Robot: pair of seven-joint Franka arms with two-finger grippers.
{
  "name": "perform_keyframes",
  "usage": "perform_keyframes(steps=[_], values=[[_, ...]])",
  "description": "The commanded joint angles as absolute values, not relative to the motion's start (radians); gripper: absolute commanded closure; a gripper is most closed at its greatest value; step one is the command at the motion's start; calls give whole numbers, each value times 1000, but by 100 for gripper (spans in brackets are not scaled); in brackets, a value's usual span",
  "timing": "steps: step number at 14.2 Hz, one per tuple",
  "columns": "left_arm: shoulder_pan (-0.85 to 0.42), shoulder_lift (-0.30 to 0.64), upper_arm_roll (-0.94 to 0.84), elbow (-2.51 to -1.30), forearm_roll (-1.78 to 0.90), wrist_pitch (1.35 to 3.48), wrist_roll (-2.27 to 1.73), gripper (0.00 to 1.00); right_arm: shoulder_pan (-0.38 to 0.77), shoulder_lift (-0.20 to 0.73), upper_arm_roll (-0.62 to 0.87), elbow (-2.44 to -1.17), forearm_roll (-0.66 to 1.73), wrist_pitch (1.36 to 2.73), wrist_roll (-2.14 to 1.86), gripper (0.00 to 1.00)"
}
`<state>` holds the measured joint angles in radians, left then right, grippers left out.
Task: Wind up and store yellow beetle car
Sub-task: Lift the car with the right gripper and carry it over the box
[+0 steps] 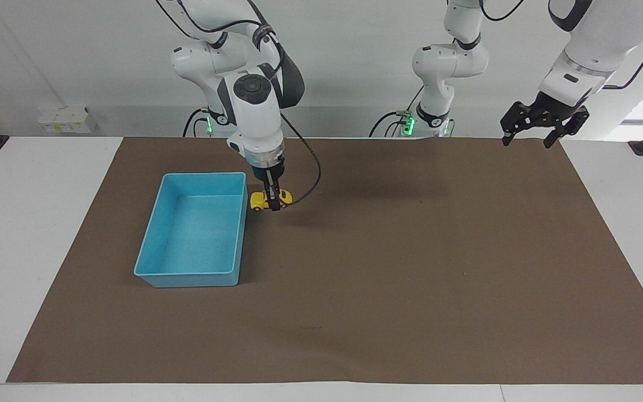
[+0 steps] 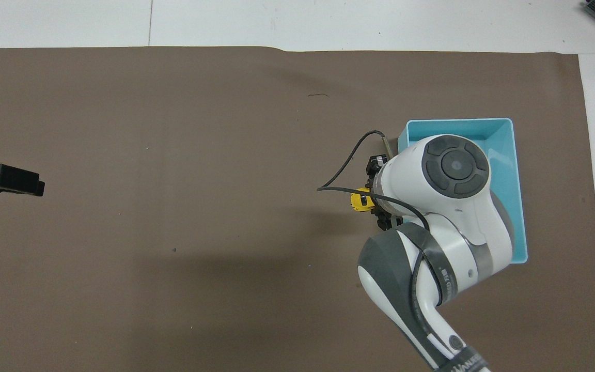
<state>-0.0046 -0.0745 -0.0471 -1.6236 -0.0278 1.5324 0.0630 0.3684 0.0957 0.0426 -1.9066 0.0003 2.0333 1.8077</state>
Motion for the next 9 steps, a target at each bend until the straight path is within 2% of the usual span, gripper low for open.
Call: perform_keyframes(steps=[1, 9], values=[[12, -86, -58, -1631, -14, 1522, 61, 0, 353, 91, 43, -1875, -11, 1997, 1731, 100], [12, -86, -58, -1631, -14, 1522, 61, 0, 212, 92, 34, -1902, 8, 1997, 1176, 100]])
